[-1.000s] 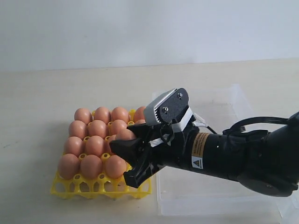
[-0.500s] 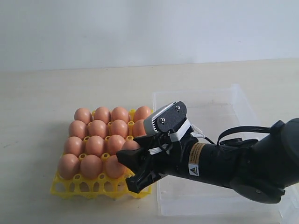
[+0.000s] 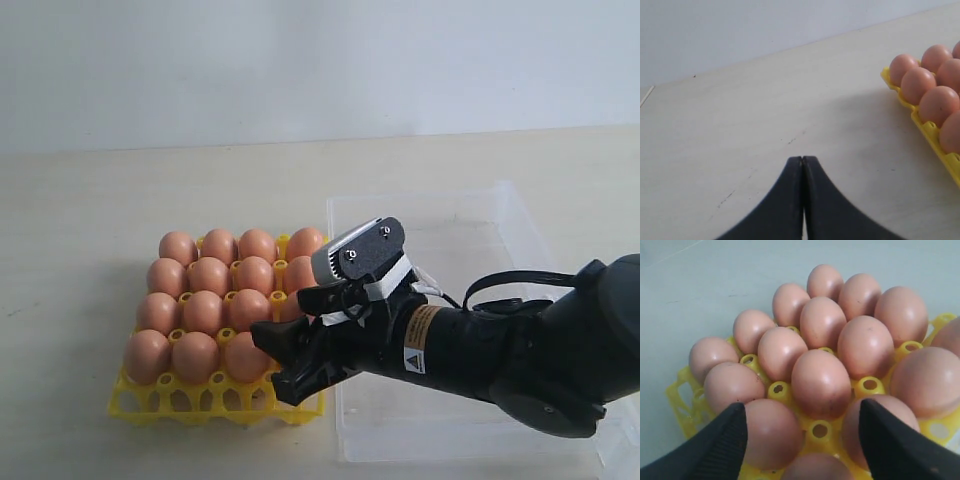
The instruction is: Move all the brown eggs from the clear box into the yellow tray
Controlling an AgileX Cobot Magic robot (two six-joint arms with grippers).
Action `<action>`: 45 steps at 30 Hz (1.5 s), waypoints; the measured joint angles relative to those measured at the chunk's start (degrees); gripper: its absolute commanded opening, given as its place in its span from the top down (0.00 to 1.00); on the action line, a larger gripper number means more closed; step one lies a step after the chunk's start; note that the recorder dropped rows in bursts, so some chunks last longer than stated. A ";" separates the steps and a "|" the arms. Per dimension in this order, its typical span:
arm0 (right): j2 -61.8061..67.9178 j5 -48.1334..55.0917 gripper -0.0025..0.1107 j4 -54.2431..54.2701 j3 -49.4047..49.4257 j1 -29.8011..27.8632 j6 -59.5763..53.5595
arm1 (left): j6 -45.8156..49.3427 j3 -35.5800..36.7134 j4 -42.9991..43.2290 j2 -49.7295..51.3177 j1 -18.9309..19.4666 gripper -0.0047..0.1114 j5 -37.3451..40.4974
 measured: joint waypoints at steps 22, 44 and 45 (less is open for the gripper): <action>-45.03 13.89 0.98 8.96 9.47 -15.14 -18.43 | 0.00 0.00 0.00 0.00 0.00 0.96 0.00; -103.29 54.46 0.95 20.91 25.45 -27.91 7.56 | 0.00 0.00 0.00 0.00 0.00 0.96 0.00; -105.27 55.35 0.95 20.40 25.45 -27.91 7.83 | 0.00 0.00 0.00 0.00 0.00 0.96 0.00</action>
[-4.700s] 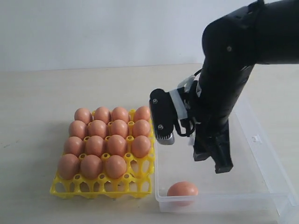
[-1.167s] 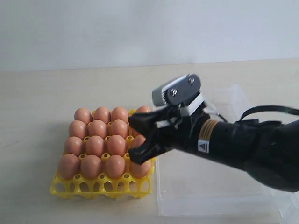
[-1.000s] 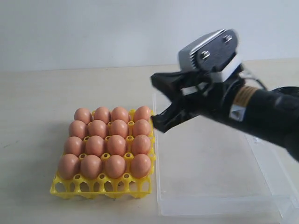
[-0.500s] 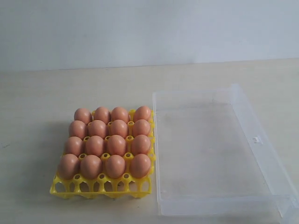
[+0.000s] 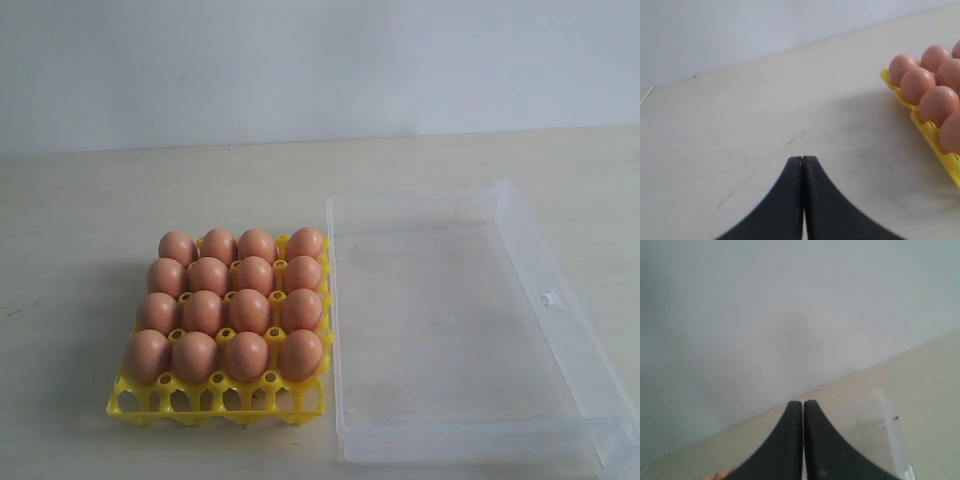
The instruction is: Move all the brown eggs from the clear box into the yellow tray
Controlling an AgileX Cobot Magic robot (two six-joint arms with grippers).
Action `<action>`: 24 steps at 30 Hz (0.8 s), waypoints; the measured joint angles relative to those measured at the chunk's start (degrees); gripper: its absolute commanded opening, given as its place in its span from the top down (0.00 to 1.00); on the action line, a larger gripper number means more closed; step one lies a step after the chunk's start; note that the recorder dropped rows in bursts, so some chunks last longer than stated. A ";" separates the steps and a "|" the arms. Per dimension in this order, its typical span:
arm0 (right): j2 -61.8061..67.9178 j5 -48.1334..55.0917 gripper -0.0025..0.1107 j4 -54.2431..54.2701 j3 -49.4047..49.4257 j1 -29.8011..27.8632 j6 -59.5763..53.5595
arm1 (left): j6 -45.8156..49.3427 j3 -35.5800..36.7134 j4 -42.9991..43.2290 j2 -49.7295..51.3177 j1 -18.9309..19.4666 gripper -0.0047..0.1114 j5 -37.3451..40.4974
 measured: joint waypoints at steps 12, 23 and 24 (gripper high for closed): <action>-2.59 -2.18 0.95 -11.65 3.12 0.00 0.65 | 0.00 0.00 0.00 0.00 0.00 0.96 0.00; -2.59 1.54 0.95 -12.49 3.66 0.00 0.74 | 0.00 0.00 0.00 0.00 0.00 0.96 0.00; -2.59 1.54 0.95 -12.49 3.66 0.00 0.74 | 0.00 0.00 0.00 0.00 0.00 0.96 0.00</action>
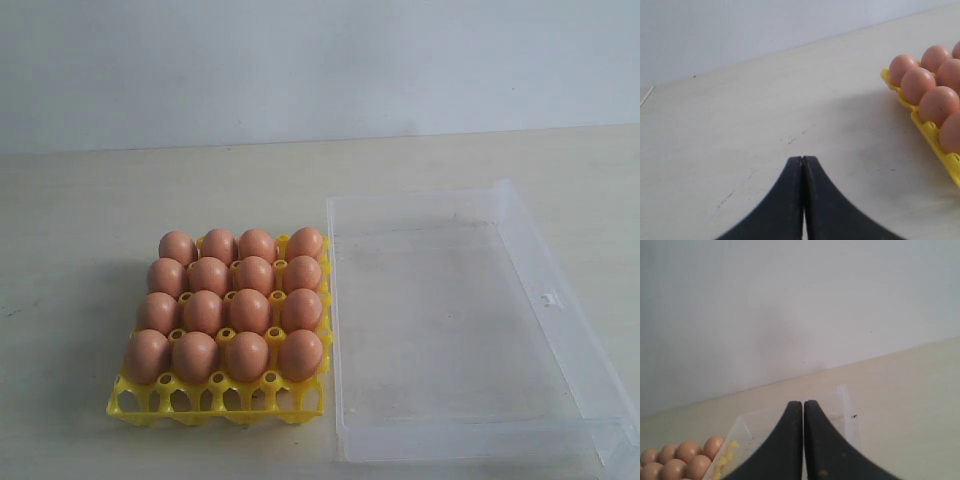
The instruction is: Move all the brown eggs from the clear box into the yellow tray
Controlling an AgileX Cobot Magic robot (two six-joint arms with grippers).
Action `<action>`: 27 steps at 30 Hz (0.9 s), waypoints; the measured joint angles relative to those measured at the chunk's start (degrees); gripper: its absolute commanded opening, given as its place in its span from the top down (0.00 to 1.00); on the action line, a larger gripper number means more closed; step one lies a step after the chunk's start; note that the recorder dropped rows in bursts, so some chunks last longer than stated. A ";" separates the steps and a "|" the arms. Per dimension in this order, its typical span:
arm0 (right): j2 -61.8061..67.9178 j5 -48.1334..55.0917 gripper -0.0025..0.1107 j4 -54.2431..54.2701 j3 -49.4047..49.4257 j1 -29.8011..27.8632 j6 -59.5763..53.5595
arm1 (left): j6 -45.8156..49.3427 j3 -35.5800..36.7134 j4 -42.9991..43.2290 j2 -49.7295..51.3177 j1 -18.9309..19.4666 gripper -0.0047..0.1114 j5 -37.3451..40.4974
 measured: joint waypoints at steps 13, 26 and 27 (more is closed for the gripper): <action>0.00 0.30 0.95 -0.07 0.00 0.00 -14.41 | 0.00 0.00 0.00 0.00 0.00 0.96 0.00; 0.00 -3.22 0.95 13.43 4.34 0.00 -27.79 | 0.00 0.00 0.00 0.00 0.00 0.96 0.00; 0.00 -3.57 0.95 13.91 4.34 0.00 -28.08 | 0.00 0.00 0.00 0.00 0.00 0.96 0.00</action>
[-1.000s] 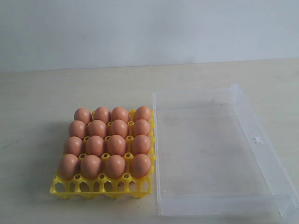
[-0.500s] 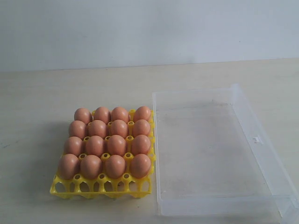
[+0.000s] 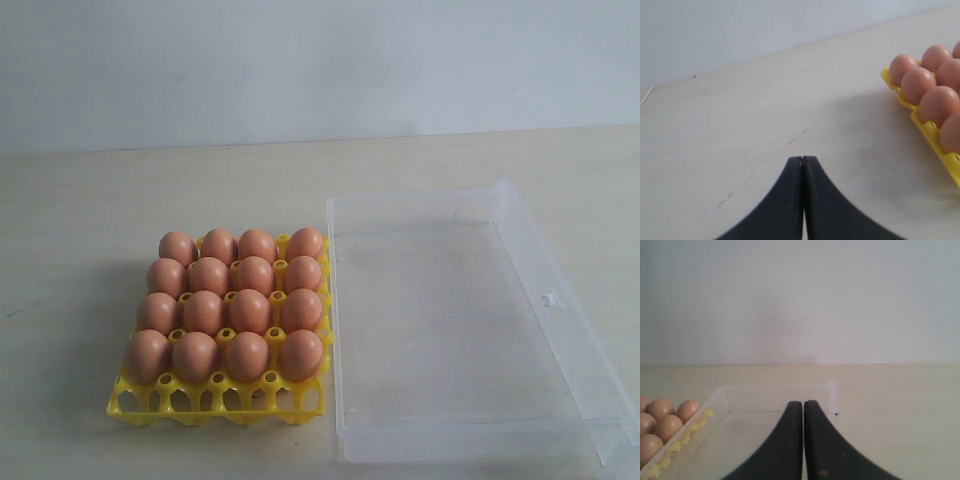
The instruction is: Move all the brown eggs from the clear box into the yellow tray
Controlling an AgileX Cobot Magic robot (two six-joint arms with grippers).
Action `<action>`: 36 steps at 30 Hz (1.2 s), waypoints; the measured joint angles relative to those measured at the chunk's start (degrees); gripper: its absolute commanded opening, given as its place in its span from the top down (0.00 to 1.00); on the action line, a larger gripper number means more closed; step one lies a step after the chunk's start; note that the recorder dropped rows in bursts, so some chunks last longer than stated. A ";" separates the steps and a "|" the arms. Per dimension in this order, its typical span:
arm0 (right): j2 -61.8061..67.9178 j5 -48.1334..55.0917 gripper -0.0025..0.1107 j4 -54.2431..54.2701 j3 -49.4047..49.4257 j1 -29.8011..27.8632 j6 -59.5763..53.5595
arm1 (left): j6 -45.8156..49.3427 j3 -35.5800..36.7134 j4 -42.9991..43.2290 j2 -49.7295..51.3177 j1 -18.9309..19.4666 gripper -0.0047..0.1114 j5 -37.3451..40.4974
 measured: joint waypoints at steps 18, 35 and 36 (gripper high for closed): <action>0.00 -0.57 0.95 2.42 0.00 0.00 -1.53 | 0.00 0.00 0.00 0.00 0.00 0.96 0.00; 0.00 -0.57 0.95 2.42 0.00 -0.82 -1.53 | 0.00 0.00 0.00 0.00 0.00 0.96 0.00; 0.00 -0.57 0.95 2.42 0.00 -1.07 -1.53 | 0.00 0.00 0.00 0.00 0.00 0.96 0.00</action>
